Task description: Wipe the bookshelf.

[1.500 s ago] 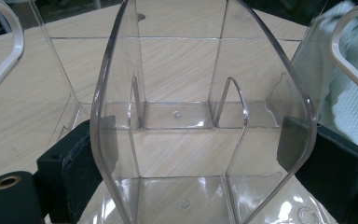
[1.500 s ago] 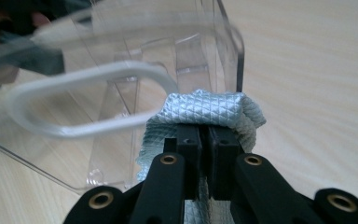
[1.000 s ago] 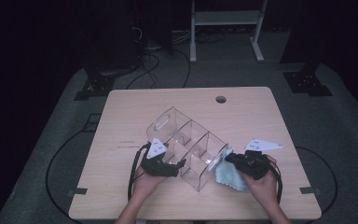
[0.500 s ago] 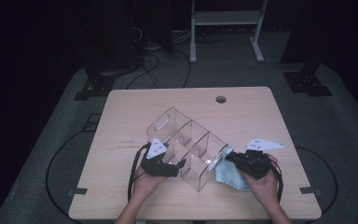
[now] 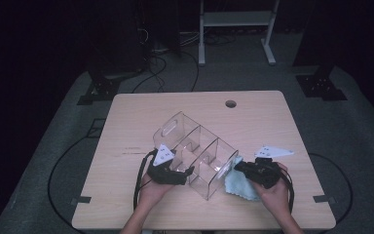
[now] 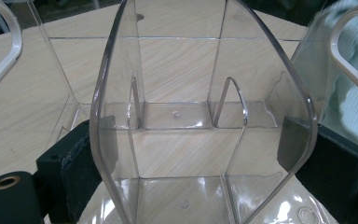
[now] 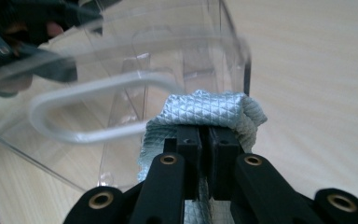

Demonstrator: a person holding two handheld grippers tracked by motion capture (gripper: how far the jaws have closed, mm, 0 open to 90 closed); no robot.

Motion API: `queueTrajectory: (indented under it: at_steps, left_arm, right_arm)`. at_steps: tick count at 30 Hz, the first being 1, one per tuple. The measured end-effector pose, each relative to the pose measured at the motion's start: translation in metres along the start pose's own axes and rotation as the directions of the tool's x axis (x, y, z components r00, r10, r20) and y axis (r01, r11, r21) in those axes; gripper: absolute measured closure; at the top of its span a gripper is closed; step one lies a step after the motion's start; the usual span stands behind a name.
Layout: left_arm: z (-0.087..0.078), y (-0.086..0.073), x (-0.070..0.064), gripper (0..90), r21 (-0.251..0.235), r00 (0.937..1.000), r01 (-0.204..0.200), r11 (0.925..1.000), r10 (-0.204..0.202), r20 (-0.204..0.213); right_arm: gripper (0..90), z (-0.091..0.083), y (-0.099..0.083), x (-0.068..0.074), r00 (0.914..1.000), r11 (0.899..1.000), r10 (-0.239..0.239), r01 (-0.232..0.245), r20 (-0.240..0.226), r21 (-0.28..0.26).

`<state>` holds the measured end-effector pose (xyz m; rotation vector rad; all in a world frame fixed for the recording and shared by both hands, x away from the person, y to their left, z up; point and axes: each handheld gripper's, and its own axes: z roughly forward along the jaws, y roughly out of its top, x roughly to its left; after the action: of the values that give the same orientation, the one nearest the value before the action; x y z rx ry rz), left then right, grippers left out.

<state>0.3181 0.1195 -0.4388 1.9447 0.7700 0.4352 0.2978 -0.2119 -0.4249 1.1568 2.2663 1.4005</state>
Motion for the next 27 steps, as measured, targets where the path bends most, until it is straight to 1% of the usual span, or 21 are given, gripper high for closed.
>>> queueTrajectory:
  at_steps: [1, 3, 5, 7, 8, 9, 10, 13, 15, 16, 18, 21, 23, 27]
  left_arm:
    - [0.000, 0.000, 0.000, 8.6, 0.002, 1.0000, -0.001, 1.0000, 0.001, 0.000]
    - [0.000, 0.000, 0.000, 8.6, 0.003, 1.0000, -0.001, 1.0000, 0.001, -0.001]
    - [0.000, 0.000, 0.000, 8.6, 0.003, 1.0000, -0.001, 1.0000, 0.001, -0.001]
    - [0.000, 0.000, 0.000, 8.6, 0.004, 1.0000, -0.001, 1.0000, 0.001, -0.002]
    - [0.000, 0.001, 0.000, 8.6, 0.004, 1.0000, -0.001, 1.0000, 0.001, -0.002]
    - [0.000, 0.000, 0.000, 8.7, 0.004, 1.0000, -0.002, 1.0000, 0.002, -0.001]
    - [0.000, 0.000, 0.000, 8.6, 0.004, 1.0000, -0.001, 1.0000, 0.001, -0.002]
    - [0.000, 0.000, 0.000, 8.6, 0.003, 1.0000, -0.001, 1.0000, 0.001, -0.001]
    - [0.001, 0.001, -0.001, 8.6, 0.004, 1.0000, -0.002, 1.0000, 0.002, -0.003]
    - [0.001, 0.001, -0.001, 8.6, 0.004, 1.0000, -0.001, 1.0000, 0.001, -0.003]
    - [0.000, 0.000, -0.001, 8.6, 0.003, 1.0000, 0.001, 1.0000, -0.001, -0.003]
    - [0.000, 0.001, -0.001, 8.6, 0.005, 1.0000, 0.000, 1.0000, 0.000, -0.005]
    - [0.000, 0.001, -0.002, 8.6, 0.006, 1.0000, -0.002, 1.0000, 0.002, -0.007]
    - [0.000, 0.001, -0.002, 8.6, 0.008, 1.0000, -0.004, 1.0000, 0.004, -0.004]
  right_arm:
    - [85.0, -0.001, 0.001, 0.001, 1.0000, 1.000, -0.008, 0.008, 0.003, -0.005]
    - [85.1, 0.000, -0.002, -0.001, 1.0000, 1.000, 0.003, -0.003, -0.004, -0.008]
    - [85.1, 0.006, -0.009, -0.003, 0.9997, 1.000, 0.014, -0.014, -0.020, 0.023]
    - [85.1, 0.016, -0.018, -0.002, 0.9993, 0.997, 0.016, -0.014, -0.034, 0.071]
    - [85.0, 0.018, -0.020, 0.000, 0.9994, 0.997, 0.012, -0.009, -0.031, 0.083]
    - [85.0, 0.018, -0.018, 0.000, 0.9996, 0.997, 0.006, -0.004, -0.028, 0.083]
    - [85.1, 0.014, -0.014, 0.002, 0.9997, 0.998, -0.004, 0.006, -0.022, 0.066]
    - [85.0, 0.004, -0.006, 0.003, 0.9999, 1.000, -0.010, 0.010, -0.005, 0.017]
    - [85.1, 0.000, -0.004, 0.001, 0.9998, 1.000, 0.004, -0.004, -0.021, -0.003]
    - [85.0, -0.001, -0.005, 0.001, 0.9996, 1.000, 0.010, -0.010, -0.027, -0.004]
    - [85.1, -0.001, -0.005, 0.004, 0.9998, 1.000, -0.012, 0.012, -0.016, -0.003]
    - [85.1, -0.002, -0.004, 0.009, 0.9995, 1.000, -0.022, 0.022, -0.022, -0.013]
    - [85.1, -0.001, -0.004, 0.015, 0.9986, 1.000, -0.027, 0.027, -0.045, -0.012]
    - [85.1, 0.005, -0.004, 0.037, 0.9935, 0.997, -0.080, 0.081, -0.081, 0.007]
